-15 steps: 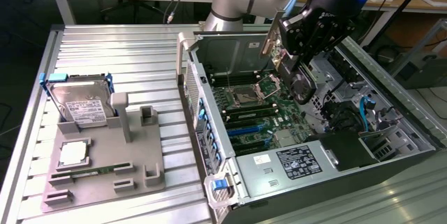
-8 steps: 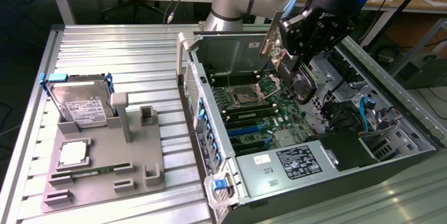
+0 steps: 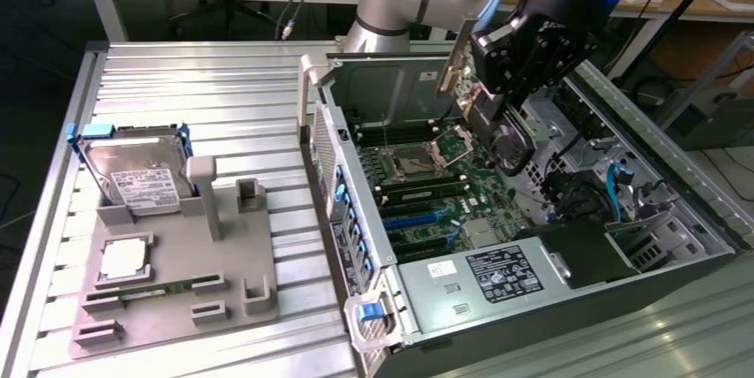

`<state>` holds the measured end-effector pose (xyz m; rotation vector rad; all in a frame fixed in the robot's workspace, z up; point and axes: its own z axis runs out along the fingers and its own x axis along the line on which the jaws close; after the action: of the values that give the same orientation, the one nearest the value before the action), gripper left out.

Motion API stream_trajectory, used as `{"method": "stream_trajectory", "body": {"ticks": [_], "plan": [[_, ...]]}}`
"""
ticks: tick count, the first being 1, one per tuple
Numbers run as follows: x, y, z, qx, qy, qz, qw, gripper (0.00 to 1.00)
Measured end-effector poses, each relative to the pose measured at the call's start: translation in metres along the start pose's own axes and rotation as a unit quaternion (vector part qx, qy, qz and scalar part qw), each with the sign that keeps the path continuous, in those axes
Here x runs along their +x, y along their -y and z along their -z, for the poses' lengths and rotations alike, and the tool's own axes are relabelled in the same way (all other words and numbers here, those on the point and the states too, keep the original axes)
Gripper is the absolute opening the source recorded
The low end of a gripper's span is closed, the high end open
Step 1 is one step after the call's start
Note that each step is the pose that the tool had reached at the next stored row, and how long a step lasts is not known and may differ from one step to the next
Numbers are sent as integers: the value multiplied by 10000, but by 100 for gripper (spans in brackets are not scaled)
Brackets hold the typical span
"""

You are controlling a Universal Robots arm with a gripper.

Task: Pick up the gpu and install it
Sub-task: 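Insert the gpu into the slot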

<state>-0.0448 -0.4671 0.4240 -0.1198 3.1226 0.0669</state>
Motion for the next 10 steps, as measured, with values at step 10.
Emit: {"method": "stream_trajectory", "body": {"ticks": [10], "plan": [[0,0,0,-3,-7,154,9999,27]]}}
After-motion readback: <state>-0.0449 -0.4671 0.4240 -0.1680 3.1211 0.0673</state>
